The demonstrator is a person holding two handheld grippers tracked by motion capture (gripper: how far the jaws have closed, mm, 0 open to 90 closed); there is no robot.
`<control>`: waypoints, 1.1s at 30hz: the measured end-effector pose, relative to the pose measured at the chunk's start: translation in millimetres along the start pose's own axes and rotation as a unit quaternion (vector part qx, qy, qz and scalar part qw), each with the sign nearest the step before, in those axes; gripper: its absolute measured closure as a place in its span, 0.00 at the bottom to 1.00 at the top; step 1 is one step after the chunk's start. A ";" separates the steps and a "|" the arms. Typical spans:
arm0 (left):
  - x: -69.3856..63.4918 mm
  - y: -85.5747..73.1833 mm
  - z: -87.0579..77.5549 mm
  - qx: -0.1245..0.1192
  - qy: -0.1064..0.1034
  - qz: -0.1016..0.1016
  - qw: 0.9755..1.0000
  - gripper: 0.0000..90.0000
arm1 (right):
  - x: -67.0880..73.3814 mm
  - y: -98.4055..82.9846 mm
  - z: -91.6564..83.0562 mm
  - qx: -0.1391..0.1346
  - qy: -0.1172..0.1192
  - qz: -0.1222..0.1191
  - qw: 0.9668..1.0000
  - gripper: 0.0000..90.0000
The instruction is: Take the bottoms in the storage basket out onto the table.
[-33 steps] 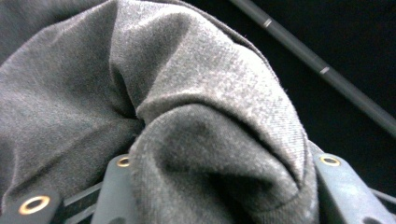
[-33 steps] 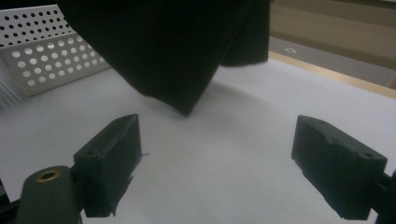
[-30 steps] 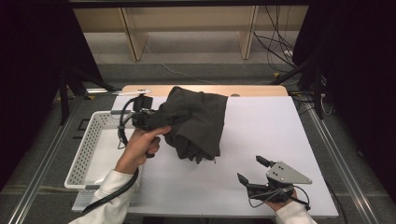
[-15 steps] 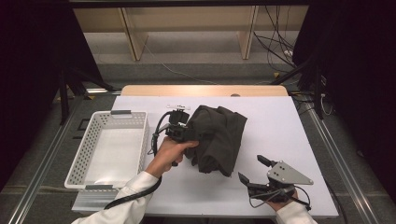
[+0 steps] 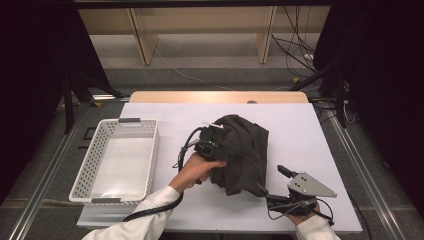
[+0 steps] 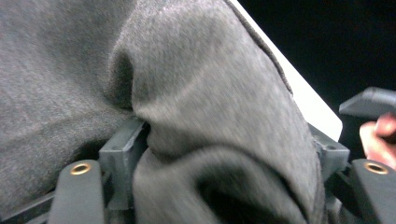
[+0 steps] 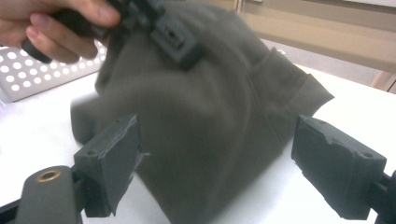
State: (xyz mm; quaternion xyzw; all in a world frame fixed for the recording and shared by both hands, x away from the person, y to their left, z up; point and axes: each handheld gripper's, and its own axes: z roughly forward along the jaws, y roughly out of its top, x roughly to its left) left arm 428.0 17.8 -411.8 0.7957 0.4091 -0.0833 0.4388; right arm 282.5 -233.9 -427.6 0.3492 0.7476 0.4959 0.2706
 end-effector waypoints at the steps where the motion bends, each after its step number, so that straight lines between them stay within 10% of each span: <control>1: -1.9 -0.6 1.4 0.001 0.000 0.007 1.000 0.31 | 0.1 0.0 -0.1 -0.001 0.000 0.000 1.000 0.19; 15: -5.6 -5.7 7.4 0.012 -0.050 0.029 0.998 0.28 | -0.5 0.3 -0.9 -0.001 -0.001 0.003 1.000 0.19; 24: -10.1 6.8 -22.8 -0.021 -0.015 0.024 0.999 0.25 | -1.4 0.2 -1.6 -0.003 0.000 0.001 1.000 0.19; 33: 0.3 17.5 -72.3 -0.086 0.031 0.025 0.996 0.22 | -1.0 0.4 -2.2 0.000 -0.002 0.000 1.000 0.19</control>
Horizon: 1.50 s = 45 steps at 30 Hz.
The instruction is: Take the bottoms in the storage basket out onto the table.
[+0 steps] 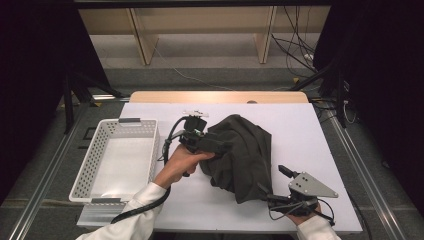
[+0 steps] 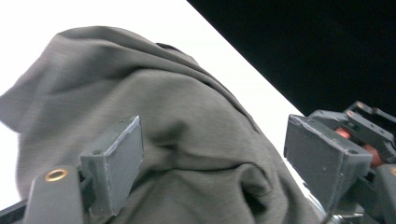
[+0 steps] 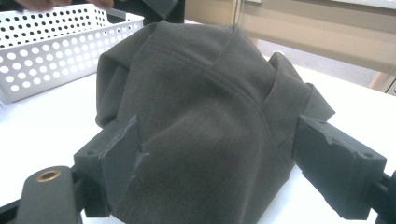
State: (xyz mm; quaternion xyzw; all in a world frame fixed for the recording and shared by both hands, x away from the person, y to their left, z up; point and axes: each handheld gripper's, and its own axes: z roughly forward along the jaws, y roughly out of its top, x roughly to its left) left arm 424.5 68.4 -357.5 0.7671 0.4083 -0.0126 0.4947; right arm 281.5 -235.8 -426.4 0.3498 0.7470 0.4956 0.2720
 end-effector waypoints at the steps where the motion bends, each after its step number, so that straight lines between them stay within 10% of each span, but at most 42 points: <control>1: 2.7 1.2 -5.2 -0.008 0.009 0.002 1.000 0.22 | -0.1 0.0 0.2 -0.002 0.000 -0.001 1.000 0.19; 16: 38.5 10.1 -75.8 -0.104 0.050 0.001 0.993 0.18 | -1.3 -0.1 -0.9 -0.004 0.000 0.002 1.000 0.19; 27: 72.0 5.0 -113.9 -0.122 0.144 -0.002 0.982 0.17 | -3.0 -0.6 -1.1 -0.006 0.000 0.008 1.000 0.19; 45: 126.1 -11.0 -149.8 -0.099 0.217 -0.070 0.969 0.18 | -7.0 -2.4 -1.7 -0.006 0.004 0.015 1.000 0.19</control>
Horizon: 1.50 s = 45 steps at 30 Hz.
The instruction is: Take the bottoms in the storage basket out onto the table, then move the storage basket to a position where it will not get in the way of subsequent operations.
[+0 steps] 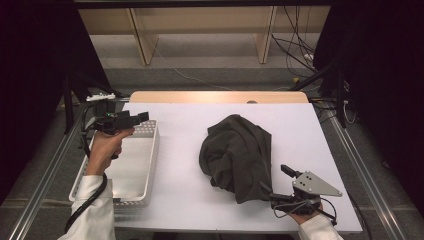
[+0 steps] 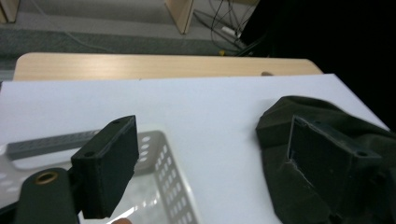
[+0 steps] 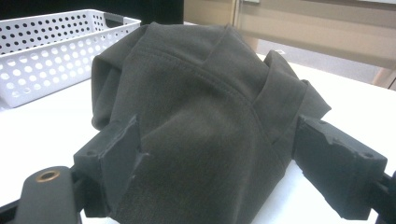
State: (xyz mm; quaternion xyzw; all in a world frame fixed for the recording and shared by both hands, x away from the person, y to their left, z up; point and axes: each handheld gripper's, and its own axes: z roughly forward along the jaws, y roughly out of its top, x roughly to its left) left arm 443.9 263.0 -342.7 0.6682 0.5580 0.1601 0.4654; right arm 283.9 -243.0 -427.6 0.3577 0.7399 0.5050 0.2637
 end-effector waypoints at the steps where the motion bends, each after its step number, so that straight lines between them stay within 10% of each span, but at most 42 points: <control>1: 1.7 -0.4 -0.1 0.001 0.002 -0.001 1.000 0.18 | 0.1 0.0 -0.2 0.000 0.000 0.000 1.000 0.19; 21: 42.7 -10.8 -7.0 0.034 0.047 -0.043 0.997 0.18 | 1.6 0.3 0.7 0.002 0.003 -0.005 1.000 0.19; 45: 79.2 -24.1 -16.0 0.113 0.134 -0.062 0.983 0.20 | 7.9 1.4 3.4 0.007 0.006 -0.017 1.000 0.19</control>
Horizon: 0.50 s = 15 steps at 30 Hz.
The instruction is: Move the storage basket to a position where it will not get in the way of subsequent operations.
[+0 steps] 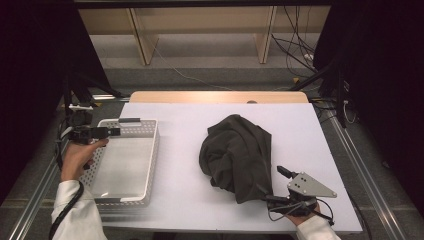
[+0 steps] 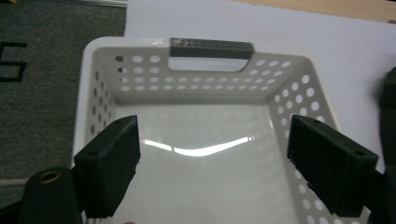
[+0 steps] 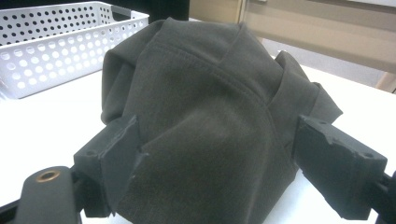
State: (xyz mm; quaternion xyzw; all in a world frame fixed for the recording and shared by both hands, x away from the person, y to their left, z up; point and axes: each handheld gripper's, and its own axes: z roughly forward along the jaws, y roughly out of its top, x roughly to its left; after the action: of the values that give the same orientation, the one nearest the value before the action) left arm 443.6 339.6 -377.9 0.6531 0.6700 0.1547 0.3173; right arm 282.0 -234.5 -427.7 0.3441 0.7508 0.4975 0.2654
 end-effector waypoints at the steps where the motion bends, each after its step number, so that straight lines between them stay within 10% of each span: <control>1: 2.1 -0.4 -0.4 0.005 0.005 -0.002 1.000 0.21 | -0.3 -0.1 -0.1 0.000 0.000 0.000 1.000 0.19; 15: 33.7 -11.5 -5.5 0.041 0.073 -0.015 0.996 0.50 | -0.1 -0.1 0.2 0.001 0.000 -0.001 1.000 0.19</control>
State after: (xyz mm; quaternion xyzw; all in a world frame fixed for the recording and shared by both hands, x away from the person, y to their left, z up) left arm 433.0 372.5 -388.5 0.6428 0.7066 0.1695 0.2426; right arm 282.2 -234.5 -427.8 0.3438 0.7514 0.4964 0.2659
